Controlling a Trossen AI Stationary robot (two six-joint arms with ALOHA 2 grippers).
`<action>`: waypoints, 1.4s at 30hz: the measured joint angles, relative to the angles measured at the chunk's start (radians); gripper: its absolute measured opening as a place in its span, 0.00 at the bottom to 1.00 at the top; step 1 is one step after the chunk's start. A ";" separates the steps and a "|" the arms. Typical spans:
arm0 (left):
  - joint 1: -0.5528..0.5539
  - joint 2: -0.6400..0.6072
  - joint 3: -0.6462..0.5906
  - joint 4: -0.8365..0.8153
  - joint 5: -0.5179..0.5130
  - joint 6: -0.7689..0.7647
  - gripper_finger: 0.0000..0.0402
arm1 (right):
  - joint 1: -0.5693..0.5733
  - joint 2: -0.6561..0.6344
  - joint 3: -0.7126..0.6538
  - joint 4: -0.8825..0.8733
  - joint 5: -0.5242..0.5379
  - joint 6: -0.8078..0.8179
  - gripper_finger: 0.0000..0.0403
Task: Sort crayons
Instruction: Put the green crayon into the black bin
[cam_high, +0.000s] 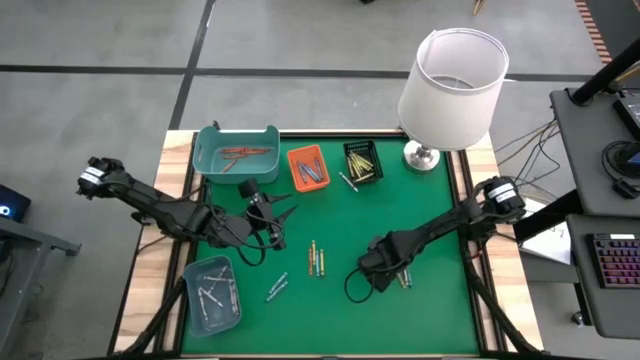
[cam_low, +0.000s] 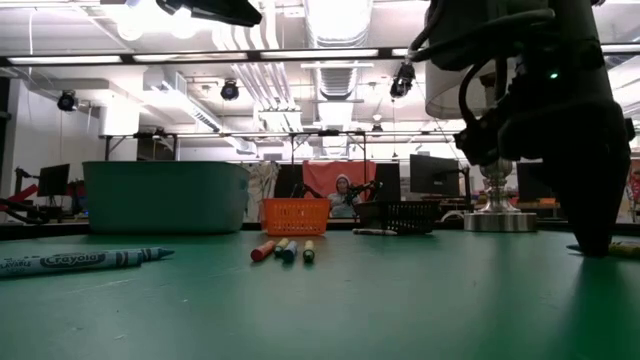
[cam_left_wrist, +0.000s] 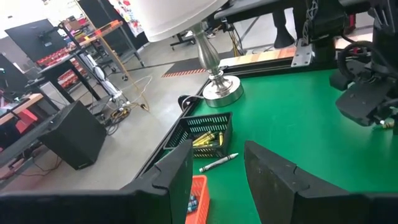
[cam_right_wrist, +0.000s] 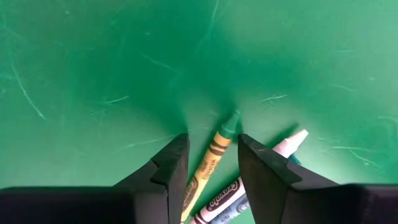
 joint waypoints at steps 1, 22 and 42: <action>0.000 0.000 0.000 0.000 0.000 0.000 0.32 | 0.000 0.002 0.000 0.004 0.000 0.000 0.32; 0.000 0.000 -0.005 -0.014 0.000 -0.004 0.32 | -0.002 0.003 -0.003 0.124 0.022 -0.002 0.15; 0.000 0.000 -0.005 -0.013 0.000 -0.004 0.32 | -0.033 0.002 0.034 0.171 0.051 -0.095 0.06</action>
